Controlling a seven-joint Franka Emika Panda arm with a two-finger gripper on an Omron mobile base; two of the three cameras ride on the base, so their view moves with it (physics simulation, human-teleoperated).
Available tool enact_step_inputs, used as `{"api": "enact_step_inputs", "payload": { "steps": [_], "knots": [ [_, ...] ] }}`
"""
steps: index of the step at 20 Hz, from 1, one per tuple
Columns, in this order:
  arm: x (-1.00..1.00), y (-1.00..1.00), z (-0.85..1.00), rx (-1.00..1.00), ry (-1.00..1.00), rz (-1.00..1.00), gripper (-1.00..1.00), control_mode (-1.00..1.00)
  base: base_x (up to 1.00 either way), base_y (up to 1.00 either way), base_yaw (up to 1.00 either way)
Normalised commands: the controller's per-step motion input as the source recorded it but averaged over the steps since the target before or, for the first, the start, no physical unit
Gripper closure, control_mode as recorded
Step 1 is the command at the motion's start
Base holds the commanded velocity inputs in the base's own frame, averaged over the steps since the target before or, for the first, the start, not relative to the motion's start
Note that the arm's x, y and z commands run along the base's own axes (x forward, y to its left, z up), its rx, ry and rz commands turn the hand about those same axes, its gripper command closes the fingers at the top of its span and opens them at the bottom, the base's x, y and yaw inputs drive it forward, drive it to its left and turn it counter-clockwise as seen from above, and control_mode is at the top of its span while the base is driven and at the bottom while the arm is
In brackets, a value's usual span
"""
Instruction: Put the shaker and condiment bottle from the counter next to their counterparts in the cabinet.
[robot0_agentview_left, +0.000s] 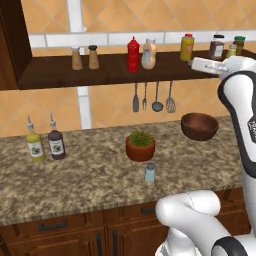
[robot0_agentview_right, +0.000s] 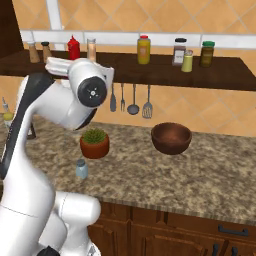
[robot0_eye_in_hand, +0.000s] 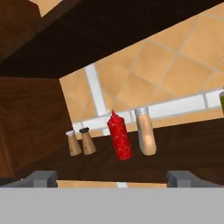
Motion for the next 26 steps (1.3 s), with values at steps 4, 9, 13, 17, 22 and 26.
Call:
{"api": "enact_step_inputs", "payload": {
  "steps": [4, 9, 13, 17, 22, 26],
  "knots": [
    [-0.91, -0.31, -0.12, 0.0, 0.0, 0.01, -1.0, -1.0, 0.0, 0.0, 0.0],
    [-0.88, -0.2, -0.49, 0.0, -0.06, 0.07, -1.0, -1.0, 0.0, 0.0, 0.0],
    [-0.54, -0.01, -0.97, -0.06, -0.05, 0.12, -1.0, -1.0, 0.0, 0.0, 0.0],
    [-0.2, 0.03, -0.98, -0.14, 0.0, 0.15, -1.0, -1.0, 0.0, 0.0, 0.0],
    [0.0, 0.19, -1.0, -0.13, 0.0, 0.26, -1.0, -1.0, 0.0, 0.0, 0.0],
    [0.0, 0.46, -1.0, -0.17, 0.0, 0.24, -1.0, -1.0, 0.0, 0.0, 0.0]
  ]
}}
